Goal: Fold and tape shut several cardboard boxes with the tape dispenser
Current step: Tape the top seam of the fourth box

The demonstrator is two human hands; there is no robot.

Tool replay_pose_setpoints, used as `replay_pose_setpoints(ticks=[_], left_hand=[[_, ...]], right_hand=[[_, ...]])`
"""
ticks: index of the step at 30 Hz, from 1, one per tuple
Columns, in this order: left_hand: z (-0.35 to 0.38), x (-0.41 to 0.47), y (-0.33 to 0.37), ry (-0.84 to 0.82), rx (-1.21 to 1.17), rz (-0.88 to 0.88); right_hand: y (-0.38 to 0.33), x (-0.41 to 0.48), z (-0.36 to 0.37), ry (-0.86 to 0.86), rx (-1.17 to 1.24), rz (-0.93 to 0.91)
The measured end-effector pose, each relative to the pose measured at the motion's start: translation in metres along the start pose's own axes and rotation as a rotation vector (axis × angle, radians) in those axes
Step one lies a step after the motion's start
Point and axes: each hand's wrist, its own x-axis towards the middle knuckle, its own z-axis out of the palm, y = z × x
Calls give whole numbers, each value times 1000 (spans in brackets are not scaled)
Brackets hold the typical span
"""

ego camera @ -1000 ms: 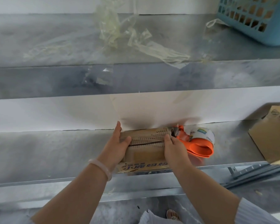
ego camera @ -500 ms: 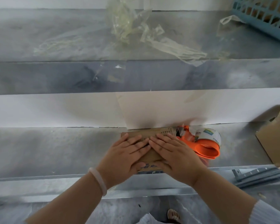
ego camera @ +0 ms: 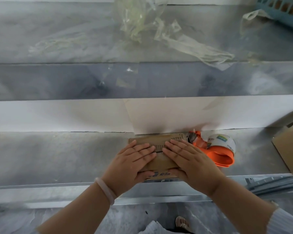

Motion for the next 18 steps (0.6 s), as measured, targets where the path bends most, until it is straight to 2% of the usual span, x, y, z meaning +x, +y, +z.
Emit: replay_pose_setpoints(ticks=[6,18], left_hand=[[0,0,-1,-5,0,3],[0,0,1,19,-149,-65]], right_hand=[[3,0,3,23,85,37],[3,-2,8,86,235,50]])
